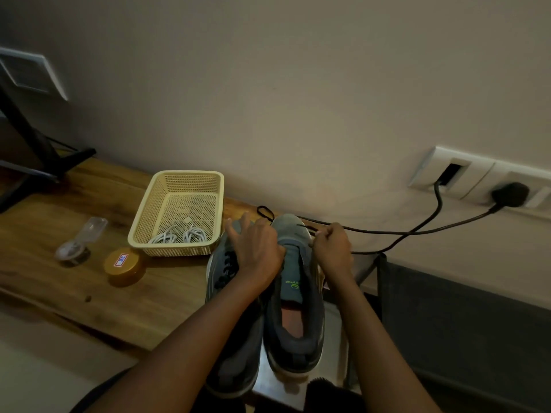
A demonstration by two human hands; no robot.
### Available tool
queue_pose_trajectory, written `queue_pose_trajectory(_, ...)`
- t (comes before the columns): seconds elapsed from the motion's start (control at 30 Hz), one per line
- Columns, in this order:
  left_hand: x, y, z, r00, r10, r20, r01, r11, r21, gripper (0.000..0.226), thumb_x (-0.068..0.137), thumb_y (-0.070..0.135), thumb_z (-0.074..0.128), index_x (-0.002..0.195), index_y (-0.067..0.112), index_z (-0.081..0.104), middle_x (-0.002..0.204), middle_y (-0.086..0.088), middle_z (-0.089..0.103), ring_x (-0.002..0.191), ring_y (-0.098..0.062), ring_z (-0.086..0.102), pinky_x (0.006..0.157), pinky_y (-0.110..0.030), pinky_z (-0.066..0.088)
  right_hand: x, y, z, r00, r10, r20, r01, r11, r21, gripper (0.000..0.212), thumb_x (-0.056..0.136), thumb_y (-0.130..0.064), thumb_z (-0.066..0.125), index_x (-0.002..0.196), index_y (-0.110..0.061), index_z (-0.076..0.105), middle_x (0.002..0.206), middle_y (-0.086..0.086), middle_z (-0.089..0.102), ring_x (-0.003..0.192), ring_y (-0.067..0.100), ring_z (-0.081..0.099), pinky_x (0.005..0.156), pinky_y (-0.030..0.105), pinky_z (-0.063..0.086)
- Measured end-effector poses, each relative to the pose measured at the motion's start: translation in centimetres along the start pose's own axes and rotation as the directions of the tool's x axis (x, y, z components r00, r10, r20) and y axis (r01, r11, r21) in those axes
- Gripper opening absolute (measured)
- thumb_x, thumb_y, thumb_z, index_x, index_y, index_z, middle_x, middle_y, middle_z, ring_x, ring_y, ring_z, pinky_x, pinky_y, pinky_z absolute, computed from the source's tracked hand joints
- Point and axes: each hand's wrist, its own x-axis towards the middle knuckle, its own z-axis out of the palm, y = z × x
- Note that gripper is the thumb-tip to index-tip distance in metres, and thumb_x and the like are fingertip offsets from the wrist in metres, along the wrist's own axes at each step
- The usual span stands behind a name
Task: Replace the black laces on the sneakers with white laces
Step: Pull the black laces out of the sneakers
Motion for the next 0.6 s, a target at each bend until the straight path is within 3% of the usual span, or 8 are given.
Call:
queue_pose_trajectory(0.1,0.1,-0.2,-0.1,1.000,0.008,0.026,-0.008,1.000,0.000,0.033,0.088,0.042,0.055,0.108,0.020,0.068,0.134,0.004,0.052,0.136,-0.023,0.028,0.109,-0.048,0.015,0.3,0.3,-0.7,0.998,0.030,-0.046,-0.023,0.989,0.148,0.010,0.089,-0.011,0.055,0.080,-0.008,0.060,0.084,0.011,0.065,0.084,0.028,0.060,0.082,0.050,0.051)
queue_pose_trajectory(0.17,0.3,-0.3,-0.2,0.999,0.027,0.030,-0.025,0.999,-0.044,0.032,0.087,0.043,0.057,0.108,0.023,0.068,0.131,0.004,0.054,0.132,-0.023,0.032,0.107,-0.047,0.018,0.3,-0.1,-1.5,0.997,-0.010,-0.077,0.022,0.986,0.165,0.009,0.084,-0.010,0.063,0.076,-0.010,0.067,0.081,0.010,0.069,0.080,0.024,0.063,0.077,0.044,0.054)
queue_pose_trajectory(0.27,0.7,-0.2,-0.3,0.988,0.157,0.008,-0.151,0.962,-0.229,0.047,0.084,0.041,0.063,0.128,0.026,0.054,0.133,0.004,0.053,0.128,-0.020,0.040,0.106,-0.043,0.020,0.0,-1.8,-3.5,0.994,-0.082,-0.079,0.102,0.943,0.316,0.009,0.085,-0.007,0.064,0.076,-0.011,0.066,0.080,0.010,0.067,0.074,0.020,0.061,0.067,0.031,0.052)
queue_pose_trajectory(0.33,0.6,0.7,-0.7,0.958,0.283,0.034,-0.235,0.852,-0.467,0.063,0.083,0.036,0.067,0.139,0.029,0.041,0.138,0.006,0.050,0.129,-0.017,0.041,0.108,-0.041,0.021,-0.7,-3.4,-5.1,0.992,-0.115,-0.043,0.122,0.875,0.468,0.014,0.089,-0.006,0.059,0.076,-0.013,0.061,0.076,0.009,0.064,0.067,0.017,0.060,0.057,0.022,0.050)
queue_pose_trajectory(0.4,0.3,2.0,-0.9,0.911,0.406,0.069,-0.234,0.648,-0.724,0.067,0.081,0.030,0.071,0.140,0.028,0.039,0.136,0.004,0.052,0.128,-0.014,0.044,0.108,-0.040,0.031,-1.4,-5.1,-6.3,0.990,-0.139,0.039,0.079,0.751,0.655,0.014,0.093,-0.004,0.051,0.081,-0.011,0.054,0.074,0.009,0.064,0.056,0.015,0.061,0.050,0.020,0.050)
queue_pose_trajectory(0.5,0.1,3.1,-1.7,0.899,0.428,0.093,-0.138,0.477,-0.868,0.041,0.084,0.019,0.070,0.122,0.014,0.057,0.114,-0.003,0.066,0.108,-0.014,0.060,0.092,-0.029,0.047,-2.2,-7.0,-7.7,0.984,-0.154,0.084,0.018,0.564,0.826,0.015,0.098,-0.005,0.039,0.086,-0.012,0.045,0.074,0.012,0.066,0.057,0.021,0.066,0.052,0.027,0.055)
queue_pose_trajectory(0.57,0.5,2.9,-2.2,0.917,0.382,0.117,-0.123,0.549,-0.826,0.010,0.088,0.018,0.064,0.095,0.013,0.068,0.093,-0.004,0.070,0.092,-0.018,0.065,0.085,-0.032,0.049,-2.0,-7.5,-8.6,0.988,-0.155,0.004,0.074,0.491,0.868,0.016,0.099,-0.005,0.037,0.087,-0.014,0.044,0.080,0.012,0.067,0.069,0.025,0.070,0.062,0.030,0.057)
queue_pose_trajectory(0.6,0.9,2.4,-2.3,0.938,0.320,0.132,-0.103,0.623,-0.775,0.011,0.090,0.020,0.060,0.084,0.015,0.068,0.087,-0.003,0.069,0.089,-0.019,0.065,0.084,-0.034,0.049,-1.7,-7.5,-9.0,0.987,-0.145,-0.067,0.130,0.490,0.862,0.015,0.099,-0.006,0.039,0.088,-0.015,0.045,0.086,0.012,0.068,0.076,0.025,0.070,0.069,0.030,0.057)
